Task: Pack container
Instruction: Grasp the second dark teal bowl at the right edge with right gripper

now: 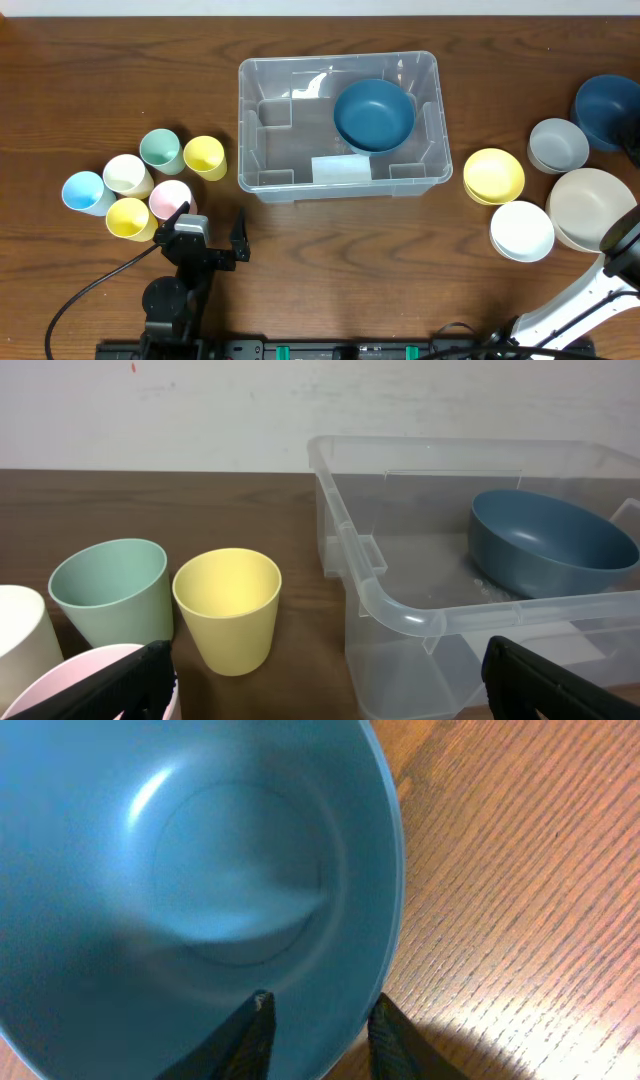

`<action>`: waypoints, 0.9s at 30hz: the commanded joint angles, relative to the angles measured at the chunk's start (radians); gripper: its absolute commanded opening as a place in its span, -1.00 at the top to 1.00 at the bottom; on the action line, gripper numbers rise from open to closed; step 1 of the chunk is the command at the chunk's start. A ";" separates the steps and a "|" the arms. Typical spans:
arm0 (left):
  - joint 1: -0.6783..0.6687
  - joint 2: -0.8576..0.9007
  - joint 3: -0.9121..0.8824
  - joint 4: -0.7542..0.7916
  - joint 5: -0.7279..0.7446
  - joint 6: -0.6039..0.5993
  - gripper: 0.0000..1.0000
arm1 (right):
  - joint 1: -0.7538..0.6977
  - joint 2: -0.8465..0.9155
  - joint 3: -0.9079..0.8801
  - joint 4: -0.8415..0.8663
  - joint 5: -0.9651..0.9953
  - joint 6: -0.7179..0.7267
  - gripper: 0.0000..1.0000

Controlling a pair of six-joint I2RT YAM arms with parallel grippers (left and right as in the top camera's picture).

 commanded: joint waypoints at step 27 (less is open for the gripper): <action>0.004 -0.006 -0.030 -0.011 -0.005 0.018 -0.96 | -0.004 0.047 0.122 -0.086 -0.025 -0.012 0.98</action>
